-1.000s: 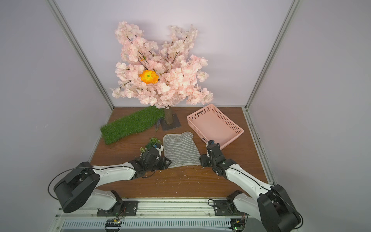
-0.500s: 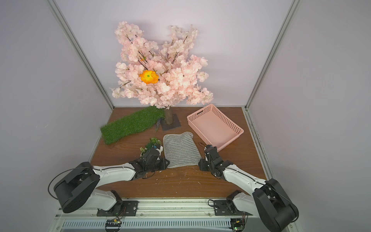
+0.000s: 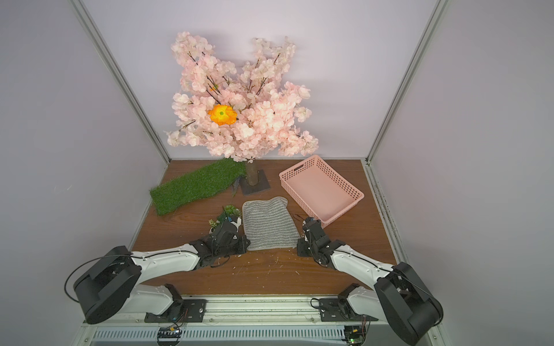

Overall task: Fold the square dishcloth
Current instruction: Flatten out the cleaning item at the center of the board.

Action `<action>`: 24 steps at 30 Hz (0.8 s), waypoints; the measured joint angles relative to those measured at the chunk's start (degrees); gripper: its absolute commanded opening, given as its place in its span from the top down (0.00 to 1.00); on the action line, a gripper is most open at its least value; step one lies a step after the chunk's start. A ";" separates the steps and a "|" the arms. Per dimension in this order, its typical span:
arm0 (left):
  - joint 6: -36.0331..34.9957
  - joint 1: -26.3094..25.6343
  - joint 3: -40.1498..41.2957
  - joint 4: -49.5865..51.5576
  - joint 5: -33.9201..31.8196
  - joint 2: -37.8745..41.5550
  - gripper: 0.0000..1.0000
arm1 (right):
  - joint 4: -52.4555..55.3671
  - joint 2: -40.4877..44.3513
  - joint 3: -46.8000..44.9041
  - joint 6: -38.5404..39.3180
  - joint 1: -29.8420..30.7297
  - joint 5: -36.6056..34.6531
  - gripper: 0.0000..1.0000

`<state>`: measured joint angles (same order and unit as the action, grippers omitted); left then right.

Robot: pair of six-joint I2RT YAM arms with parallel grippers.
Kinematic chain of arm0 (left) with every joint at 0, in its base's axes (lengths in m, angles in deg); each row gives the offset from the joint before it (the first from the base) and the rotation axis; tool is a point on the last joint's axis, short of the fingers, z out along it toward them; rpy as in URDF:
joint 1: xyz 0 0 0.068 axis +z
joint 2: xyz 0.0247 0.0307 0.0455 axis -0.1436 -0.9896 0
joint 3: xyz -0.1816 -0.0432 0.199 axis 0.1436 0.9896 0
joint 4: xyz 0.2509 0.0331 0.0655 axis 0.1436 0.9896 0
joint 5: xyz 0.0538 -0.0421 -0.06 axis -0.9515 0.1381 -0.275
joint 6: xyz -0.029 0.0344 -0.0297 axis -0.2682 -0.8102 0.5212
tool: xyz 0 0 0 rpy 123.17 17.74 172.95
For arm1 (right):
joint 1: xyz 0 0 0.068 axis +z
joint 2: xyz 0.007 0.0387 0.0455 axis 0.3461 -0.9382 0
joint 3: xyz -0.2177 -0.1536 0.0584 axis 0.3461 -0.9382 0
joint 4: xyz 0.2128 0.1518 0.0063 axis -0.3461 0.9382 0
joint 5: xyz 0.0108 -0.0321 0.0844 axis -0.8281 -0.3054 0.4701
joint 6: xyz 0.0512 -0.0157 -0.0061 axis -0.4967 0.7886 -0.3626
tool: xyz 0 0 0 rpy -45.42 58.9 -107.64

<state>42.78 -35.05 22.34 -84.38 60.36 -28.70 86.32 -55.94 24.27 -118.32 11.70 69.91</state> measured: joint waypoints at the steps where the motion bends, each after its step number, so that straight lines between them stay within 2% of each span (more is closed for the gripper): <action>1: -0.04 0.00 -0.26 0.50 -0.17 0.50 1.00 | -0.04 -0.02 0.00 -0.15 0.26 0.00 0.92; 3: -0.13 0.00 -0.81 1.27 -0.55 1.44 1.00 | -0.02 -0.02 0.02 -0.20 0.74 0.04 1.00; 8: -0.66 -0.02 -3.72 4.22 -1.68 3.17 1.00 | 1.75 0.07 2.03 0.31 1.03 -0.57 1.00; 15: -5.18 0.26 -16.79 10.40 -5.62 1.70 1.00 | 6.58 0.63 15.72 3.41 0.02 -7.34 1.00; 24: -12.15 6.27 -30.45 14.91 -4.68 -2.86 1.00 | 8.63 -1.84 29.79 9.20 -6.27 -11.56 1.00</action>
<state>30.63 -28.78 -8.10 -69.47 55.68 -31.57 94.95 -57.78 54.06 -109.11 5.42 58.35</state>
